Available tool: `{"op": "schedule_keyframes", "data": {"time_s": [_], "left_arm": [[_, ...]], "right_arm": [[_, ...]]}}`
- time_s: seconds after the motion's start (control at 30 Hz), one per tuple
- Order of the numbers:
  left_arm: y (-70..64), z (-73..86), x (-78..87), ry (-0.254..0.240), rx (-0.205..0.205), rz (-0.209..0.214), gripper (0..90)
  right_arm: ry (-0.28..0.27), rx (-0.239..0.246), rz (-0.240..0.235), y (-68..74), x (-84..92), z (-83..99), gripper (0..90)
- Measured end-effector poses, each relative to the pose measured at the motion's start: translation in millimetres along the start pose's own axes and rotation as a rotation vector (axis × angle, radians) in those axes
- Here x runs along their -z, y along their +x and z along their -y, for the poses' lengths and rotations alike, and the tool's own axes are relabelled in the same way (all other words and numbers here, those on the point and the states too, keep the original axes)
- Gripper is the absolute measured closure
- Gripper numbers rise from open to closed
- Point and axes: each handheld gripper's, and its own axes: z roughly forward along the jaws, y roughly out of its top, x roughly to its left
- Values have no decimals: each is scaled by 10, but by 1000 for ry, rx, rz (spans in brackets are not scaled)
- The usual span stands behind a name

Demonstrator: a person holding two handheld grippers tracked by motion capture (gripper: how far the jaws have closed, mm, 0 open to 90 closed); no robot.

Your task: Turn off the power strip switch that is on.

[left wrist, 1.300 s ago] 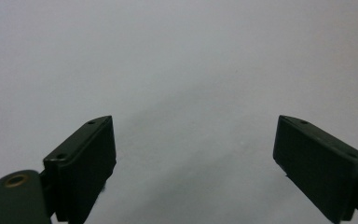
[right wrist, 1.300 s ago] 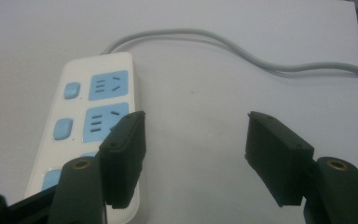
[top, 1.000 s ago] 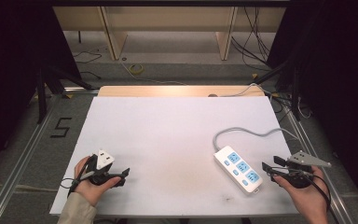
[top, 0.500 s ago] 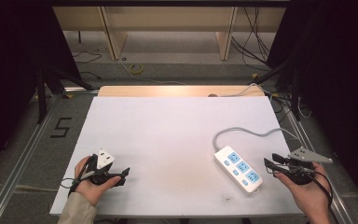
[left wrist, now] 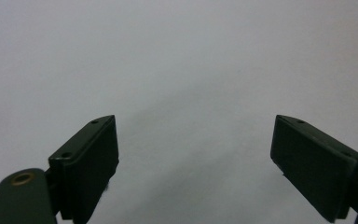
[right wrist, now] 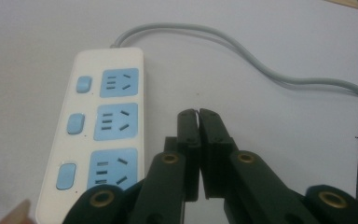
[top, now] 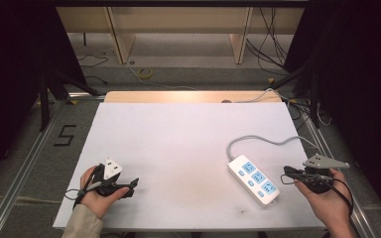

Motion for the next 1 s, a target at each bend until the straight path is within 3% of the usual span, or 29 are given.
{"op": "schedule_keyframes", "data": {"time_s": [0.43,0.77,1.0], "left_arm": [[-10,-5,-5,0,-6,4,148],[-12,-6,-6,0,-9,5,149],[-9,-6,-4,0,-8,3,148]], "right_arm": [[63,47,-31,61,-50,-141,900],[145,78,-73,186,-138,-233,900],[170,97,-85,257,-174,-295,900]]}}
